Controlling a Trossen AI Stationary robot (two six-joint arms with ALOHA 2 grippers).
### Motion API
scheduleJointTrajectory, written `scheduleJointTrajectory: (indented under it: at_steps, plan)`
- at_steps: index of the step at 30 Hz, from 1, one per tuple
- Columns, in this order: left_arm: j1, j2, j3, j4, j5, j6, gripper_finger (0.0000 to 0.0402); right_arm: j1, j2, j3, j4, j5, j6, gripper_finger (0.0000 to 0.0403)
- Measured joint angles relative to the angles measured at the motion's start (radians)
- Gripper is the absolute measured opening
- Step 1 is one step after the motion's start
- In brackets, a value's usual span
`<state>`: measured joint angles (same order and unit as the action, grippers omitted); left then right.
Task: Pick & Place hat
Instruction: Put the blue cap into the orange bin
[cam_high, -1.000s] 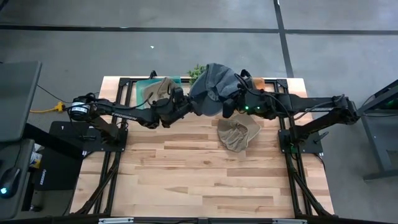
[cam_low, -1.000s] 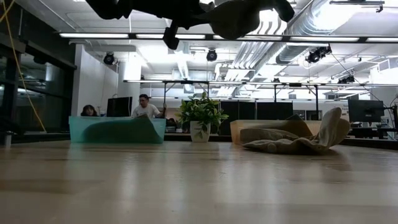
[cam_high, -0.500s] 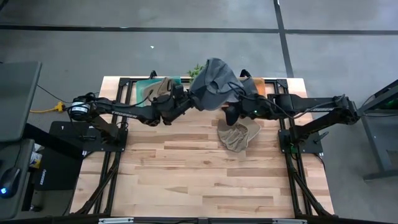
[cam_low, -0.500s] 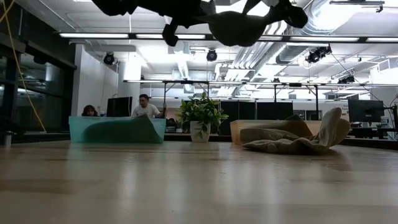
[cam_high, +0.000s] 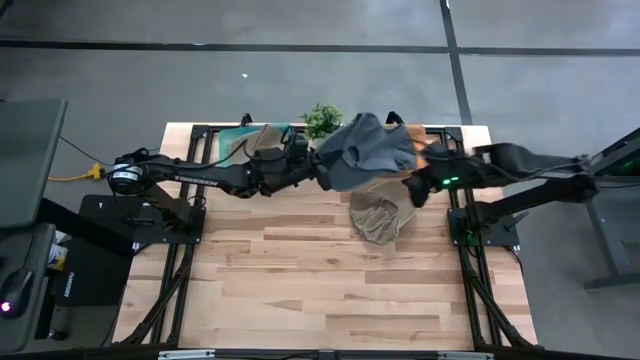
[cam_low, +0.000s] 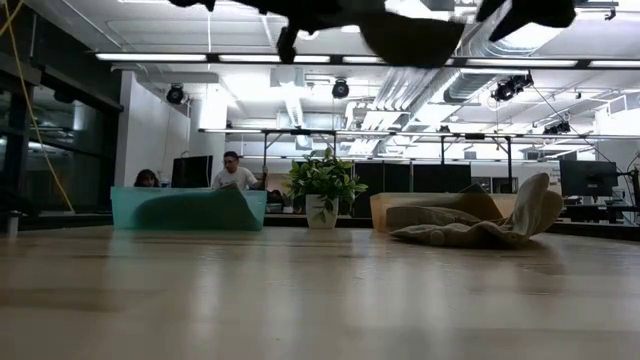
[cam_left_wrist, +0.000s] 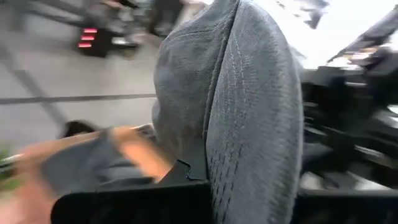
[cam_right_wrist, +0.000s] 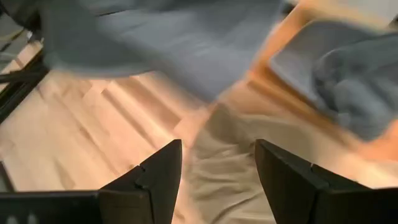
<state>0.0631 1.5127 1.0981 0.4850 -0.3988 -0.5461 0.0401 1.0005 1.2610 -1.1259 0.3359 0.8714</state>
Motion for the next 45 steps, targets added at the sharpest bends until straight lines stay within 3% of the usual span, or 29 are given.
scheduleJointTrajectory:
  at_steps: [7, 14, 22, 34, 45]
  plan:
    - [0.055, 0.001, 0.01, -0.015, 0.322, -0.102, 0.0, -0.001, -0.177, 0.0, -0.005, 0.062, -0.117, 0.0197]
    - [0.083, 0.001, 0.011, 0.043, 0.512, -0.168, 0.0, -0.001, -0.27, 0.001, -0.001, 0.08, -0.197, 0.0197]
    - [0.081, 0.001, 0.011, 0.1, 0.574, -0.2, 0.0, -0.001, -0.255, 0.001, 0.062, 0.05, -0.2, 0.0215]
    - [0.081, 0.001, 0.011, 0.112, 0.62, -0.216, 0.0, -0.001, -0.152, 0.001, 0.202, -0.031, -0.202, 0.0309]
    - [0.081, 0.001, 0.01, 0.188, 0.677, -0.219, 0.0, -0.001, -0.122, 0.0, 0.279, -0.031, -0.154, 0.0317]
